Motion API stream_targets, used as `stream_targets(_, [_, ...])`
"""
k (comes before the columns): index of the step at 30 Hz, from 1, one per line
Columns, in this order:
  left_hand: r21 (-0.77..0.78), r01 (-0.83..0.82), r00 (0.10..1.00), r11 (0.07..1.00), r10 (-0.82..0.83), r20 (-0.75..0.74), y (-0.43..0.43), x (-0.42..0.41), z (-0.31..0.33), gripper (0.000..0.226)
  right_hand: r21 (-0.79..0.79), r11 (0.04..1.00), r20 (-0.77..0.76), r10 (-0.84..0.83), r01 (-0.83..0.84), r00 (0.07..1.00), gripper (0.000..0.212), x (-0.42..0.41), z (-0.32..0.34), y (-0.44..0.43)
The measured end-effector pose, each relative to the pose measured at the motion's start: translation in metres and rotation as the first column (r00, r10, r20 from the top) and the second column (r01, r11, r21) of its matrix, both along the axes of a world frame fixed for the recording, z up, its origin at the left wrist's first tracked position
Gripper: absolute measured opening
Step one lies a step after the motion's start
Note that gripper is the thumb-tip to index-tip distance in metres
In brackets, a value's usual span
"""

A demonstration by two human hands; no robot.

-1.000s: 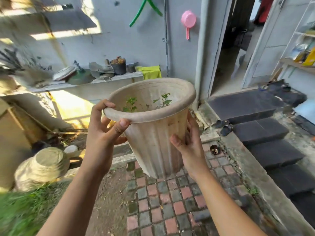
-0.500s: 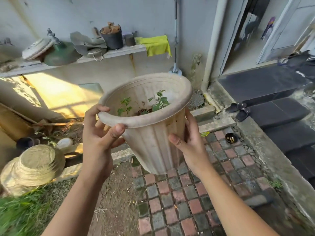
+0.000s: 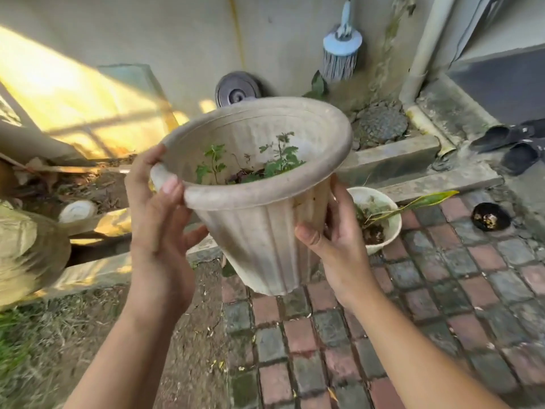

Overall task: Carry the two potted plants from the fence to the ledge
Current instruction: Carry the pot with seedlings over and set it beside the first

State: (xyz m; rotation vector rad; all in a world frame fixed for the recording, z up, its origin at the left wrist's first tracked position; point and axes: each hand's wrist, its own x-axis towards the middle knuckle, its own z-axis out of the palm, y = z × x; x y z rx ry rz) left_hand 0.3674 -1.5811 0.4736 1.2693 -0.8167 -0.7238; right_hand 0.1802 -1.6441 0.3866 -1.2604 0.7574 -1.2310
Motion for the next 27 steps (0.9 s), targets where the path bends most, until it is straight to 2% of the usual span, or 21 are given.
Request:
stream_targets(3, [0.052, -0.117, 0.992, 0.992, 0.119, -0.034, -0.015, 0.002, -0.07, 0.071, 0.004, 1.0, 0.003, 0.013, -0.013, 1.0, 0.086, 0.015, -0.071, -0.011])
stream_targets(6, [0.083, -0.202, 0.974, 0.976, 0.209, -0.082, -0.03, 0.005, -0.136, 0.069, -0.003, 1.0, -0.002, 0.022, -0.022, 1.0, 0.09, 0.027, -0.138, -0.021])
stream_targets(8, [0.08, -0.213, 0.971, 0.974, 0.22, -0.094, -0.039, 0.009, -0.172, 0.069, -0.003, 1.0, 0.01, 0.014, -0.014, 1.0, 0.082, 0.035, -0.18, -0.027])
stream_targets(12, [0.085, -0.218, 0.967, 0.972, 0.227, -0.117, -0.051, 0.02, -0.237, 0.064, 0.0, 1.0, 0.023, 0.007, -0.007, 1.0, 0.082, 0.045, -0.246, -0.041])
stream_targets(20, [0.104, -0.13, 0.987, 0.986, 0.139, -0.084, -0.073, 0.045, -0.334, 0.068, 0.023, 0.999, 0.039, 0.023, -0.024, 0.999, 0.08, 0.064, -0.347, -0.073])
stream_targets(27, [0.161, -0.02, 0.993, 0.987, 0.038, -0.114, -0.08, 0.064, -0.385, 0.094, 0.078, 0.996, 0.039, 0.029, -0.032, 0.999, 0.077, 0.076, -0.407, -0.084])
